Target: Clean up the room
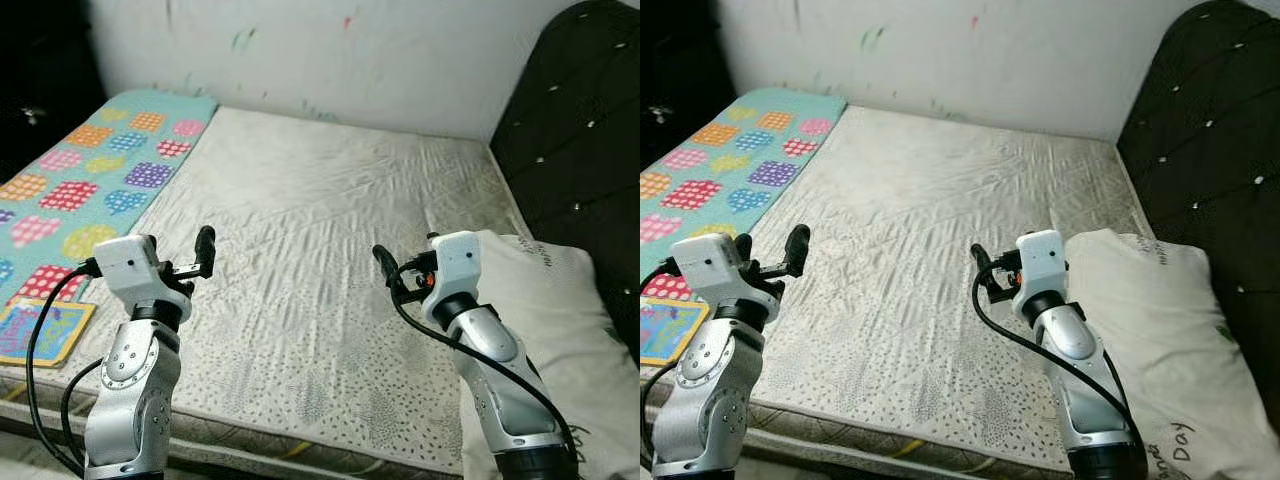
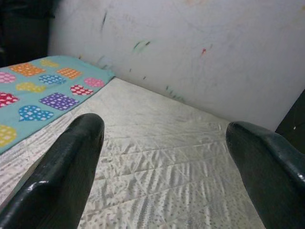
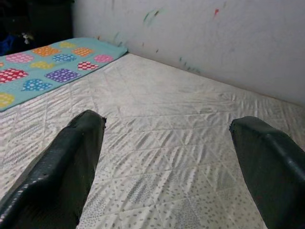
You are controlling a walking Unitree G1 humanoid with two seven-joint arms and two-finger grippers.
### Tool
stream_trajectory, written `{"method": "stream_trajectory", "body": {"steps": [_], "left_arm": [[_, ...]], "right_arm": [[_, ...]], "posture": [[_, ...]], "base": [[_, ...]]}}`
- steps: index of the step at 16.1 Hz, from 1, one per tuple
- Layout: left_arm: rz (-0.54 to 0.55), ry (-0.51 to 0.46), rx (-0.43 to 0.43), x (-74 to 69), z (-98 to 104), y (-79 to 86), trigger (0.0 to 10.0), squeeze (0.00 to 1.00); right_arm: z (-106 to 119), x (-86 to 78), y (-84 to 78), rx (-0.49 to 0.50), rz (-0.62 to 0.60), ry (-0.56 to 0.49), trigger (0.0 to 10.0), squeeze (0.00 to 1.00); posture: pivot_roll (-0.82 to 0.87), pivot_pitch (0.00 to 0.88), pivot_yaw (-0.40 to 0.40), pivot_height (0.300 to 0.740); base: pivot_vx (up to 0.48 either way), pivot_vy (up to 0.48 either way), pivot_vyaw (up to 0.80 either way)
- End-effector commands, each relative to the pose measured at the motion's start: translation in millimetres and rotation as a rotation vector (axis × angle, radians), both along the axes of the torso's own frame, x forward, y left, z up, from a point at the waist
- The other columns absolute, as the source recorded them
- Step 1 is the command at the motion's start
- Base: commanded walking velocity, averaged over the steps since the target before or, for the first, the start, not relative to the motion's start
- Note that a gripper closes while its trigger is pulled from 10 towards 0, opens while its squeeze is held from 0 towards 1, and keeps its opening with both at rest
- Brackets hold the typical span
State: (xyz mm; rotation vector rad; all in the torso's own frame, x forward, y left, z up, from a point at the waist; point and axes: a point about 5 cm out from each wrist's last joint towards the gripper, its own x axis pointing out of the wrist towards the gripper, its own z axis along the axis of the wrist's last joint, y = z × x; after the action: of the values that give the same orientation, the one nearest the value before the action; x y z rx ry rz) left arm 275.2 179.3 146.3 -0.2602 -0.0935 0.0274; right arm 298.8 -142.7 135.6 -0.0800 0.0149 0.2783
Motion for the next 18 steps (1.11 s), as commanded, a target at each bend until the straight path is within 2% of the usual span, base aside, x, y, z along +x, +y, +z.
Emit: {"method": "stream_trajectory", "body": {"steps": [1, 9, 12, 18], "left_arm": [[-0.016, 0.003, -0.002, 0.6, -0.1, -2.5, 10.0, 0.00], [-0.012, 0.002, -0.014, 0.5, 0.6, -3.9, 10.0, 0.00], [-0.009, 0.004, -0.014, 1.1, 0.9, -2.7, 10.0, 0.00], [-0.009, 0.010, -0.021, 2.3, 0.7, -2.9, 10.0, 0.00]], "right_arm": [[2.7, 0.9, -2.1, -0.005, 0.000, -0.011, 10.0, 0.00], [3.8, 2.1, -0.5, 0.012, 0.011, -0.006, 10.0, 0.00], [3.8, 3.8, 0.3, 0.014, 0.007, -0.002, 10.0, 0.00], [5.2, 5.9, 1.2, 0.016, 0.005, -0.009, 10.0, 0.00]], "posture": [[-0.03, 0.000, -0.052, 0.740], [-0.03, 0.000, -0.059, 0.740], [-0.03, 0.000, -0.056, 0.740], [-0.03, 0.000, -0.053, 0.740]], "base": [[0.000, 0.480, 0.00], [0.000, 0.480, 0.00], [0.000, 0.480, -0.68], [0.000, 0.480, 0.00]]}}
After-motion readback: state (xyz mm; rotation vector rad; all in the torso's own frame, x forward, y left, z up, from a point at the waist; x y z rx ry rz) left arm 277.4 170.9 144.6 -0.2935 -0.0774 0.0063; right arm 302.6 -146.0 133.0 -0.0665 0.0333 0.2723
